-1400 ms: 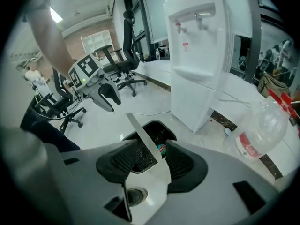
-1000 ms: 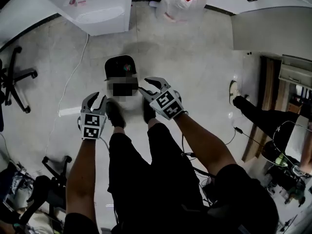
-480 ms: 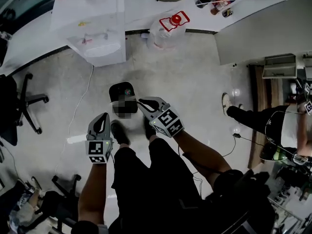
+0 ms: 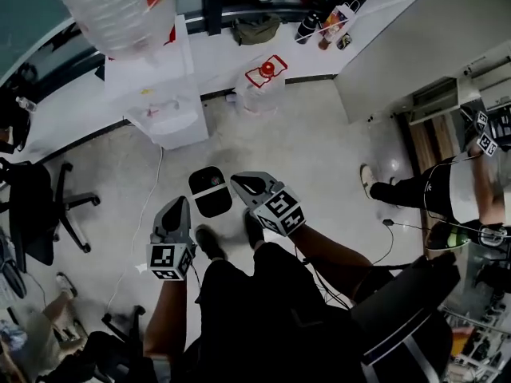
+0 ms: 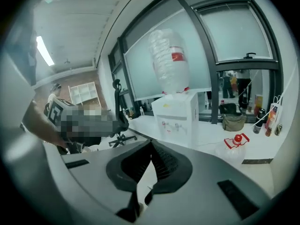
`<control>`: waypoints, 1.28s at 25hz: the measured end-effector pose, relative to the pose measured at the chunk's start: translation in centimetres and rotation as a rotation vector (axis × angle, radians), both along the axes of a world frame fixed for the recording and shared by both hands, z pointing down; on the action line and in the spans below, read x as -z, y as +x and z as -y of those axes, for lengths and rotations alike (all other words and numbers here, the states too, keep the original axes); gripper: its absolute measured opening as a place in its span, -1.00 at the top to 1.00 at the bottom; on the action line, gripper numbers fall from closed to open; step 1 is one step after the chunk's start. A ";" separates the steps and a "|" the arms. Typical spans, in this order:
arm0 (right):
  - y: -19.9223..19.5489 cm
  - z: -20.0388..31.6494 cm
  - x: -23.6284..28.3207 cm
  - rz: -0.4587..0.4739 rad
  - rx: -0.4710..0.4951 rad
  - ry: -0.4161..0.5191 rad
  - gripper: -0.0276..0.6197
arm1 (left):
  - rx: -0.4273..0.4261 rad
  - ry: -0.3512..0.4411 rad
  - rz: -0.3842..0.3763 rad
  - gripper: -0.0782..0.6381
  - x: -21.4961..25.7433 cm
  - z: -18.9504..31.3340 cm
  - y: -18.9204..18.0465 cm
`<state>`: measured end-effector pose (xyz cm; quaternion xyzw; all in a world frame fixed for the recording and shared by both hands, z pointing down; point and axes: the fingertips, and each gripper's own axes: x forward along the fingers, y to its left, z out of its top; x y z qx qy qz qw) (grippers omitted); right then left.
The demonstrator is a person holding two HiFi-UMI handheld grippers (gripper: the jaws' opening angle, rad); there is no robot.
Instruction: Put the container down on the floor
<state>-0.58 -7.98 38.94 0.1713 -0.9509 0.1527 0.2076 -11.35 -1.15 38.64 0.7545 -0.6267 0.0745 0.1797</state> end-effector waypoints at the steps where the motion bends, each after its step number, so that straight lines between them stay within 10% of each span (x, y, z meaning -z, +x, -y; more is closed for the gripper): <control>1: 0.2 0.1 1.1 0.011 -0.016 -0.002 0.89 | -0.003 0.017 0.015 0.75 1.3 0.0 0.0; 32: 4.1 4.2 18.7 0.153 -0.145 0.155 0.89 | 0.119 0.150 0.079 0.75 17.9 -0.6 0.5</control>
